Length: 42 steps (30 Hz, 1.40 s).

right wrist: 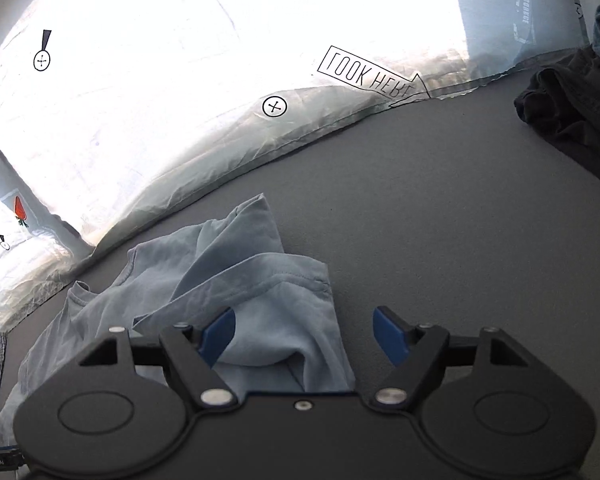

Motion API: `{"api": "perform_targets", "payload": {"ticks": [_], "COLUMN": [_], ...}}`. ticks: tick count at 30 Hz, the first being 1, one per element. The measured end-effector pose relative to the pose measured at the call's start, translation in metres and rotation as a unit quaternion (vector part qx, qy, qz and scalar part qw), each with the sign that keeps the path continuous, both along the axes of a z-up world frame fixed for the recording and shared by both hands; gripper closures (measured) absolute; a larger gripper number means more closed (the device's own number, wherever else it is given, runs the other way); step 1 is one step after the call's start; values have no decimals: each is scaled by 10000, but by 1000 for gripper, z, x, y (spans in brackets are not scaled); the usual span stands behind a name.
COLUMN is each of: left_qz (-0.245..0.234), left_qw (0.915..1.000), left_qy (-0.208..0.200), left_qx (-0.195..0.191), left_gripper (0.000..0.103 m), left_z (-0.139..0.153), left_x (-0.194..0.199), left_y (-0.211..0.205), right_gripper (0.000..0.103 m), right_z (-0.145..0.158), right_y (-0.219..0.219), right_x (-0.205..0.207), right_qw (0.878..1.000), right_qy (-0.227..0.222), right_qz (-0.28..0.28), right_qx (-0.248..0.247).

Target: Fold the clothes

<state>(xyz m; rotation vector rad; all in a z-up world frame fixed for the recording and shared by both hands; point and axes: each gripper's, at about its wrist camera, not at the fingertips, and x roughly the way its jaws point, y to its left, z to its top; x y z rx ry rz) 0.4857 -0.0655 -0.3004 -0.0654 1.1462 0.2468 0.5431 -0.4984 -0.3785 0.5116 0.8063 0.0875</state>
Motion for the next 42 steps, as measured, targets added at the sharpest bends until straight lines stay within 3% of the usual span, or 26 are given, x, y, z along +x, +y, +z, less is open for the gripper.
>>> {"api": "perform_targets", "payload": {"ticks": [3, 5, 7, 11, 15, 18, 22, 23, 24, 29, 31, 35, 38, 42], "left_qz": [-66, 17, 174, 405, 344, 345, 347, 350, 343, 314, 307, 271, 272, 406], "left_qw": [9999, 9999, 9997, 9987, 9990, 9990, 9990, 9990, 9990, 9993, 9994, 9994, 9993, 9992], "left_qy": [138, 158, 171, 189, 185, 192, 198, 191, 177, 85, 25, 48, 147, 40], "left_qx": [67, 41, -35, -244, -208, -215, -222, -220, -217, -195, -176, -195, -200, -39], "left_gripper": [12, 10, 1, 0, 0, 0, 0, 0, 0, 0, 0, 0, 0, 0], "left_z": [-13, -19, -23, -27, -29, -29, -29, -29, -29, -30, -30, -28, -24, -3], "left_x": [9, 11, 11, 10, 12, 12, 14, 14, 13, 11, 9, 9, 4, -34], "left_y": [-9, -11, -10, -3, -4, -3, -2, -1, -2, -2, -2, -1, 2, 14], "right_gripper": [50, 84, 92, 96, 95, 87, 67, 59, 57, 54, 56, 53, 47, 42], "right_z": [-8, -7, 0, 31, 29, 12, 20, 23, 24, 17, 11, 23, 45, 63], "right_y": [-2, -2, -3, -24, -38, -31, -26, -28, -32, -49, -42, -14, -3, 9], "right_x": [9, 10, 4, -30, -65, -73, -76, -73, -69, -54, -55, -62, -80, -115], "right_qw": [9994, 9991, 9992, 9930, 9826, 9777, 9686, 9692, 9711, 9800, 9790, 9517, 9508, 9609], "right_qy": [-23, -109, -291, -833, -493, 75, 30, 14, 6, 387, 397, 353, -8, -60], "right_qz": [61, 96, -35, -795, -1408, -1328, -1459, -1484, -1504, -1660, -1554, -1310, -970, -790], "right_qx": [329, 396, 278, -255, -1106, -1624, -2015, -1964, -1856, -1030, -1258, -2754, -2943, -2654]}}
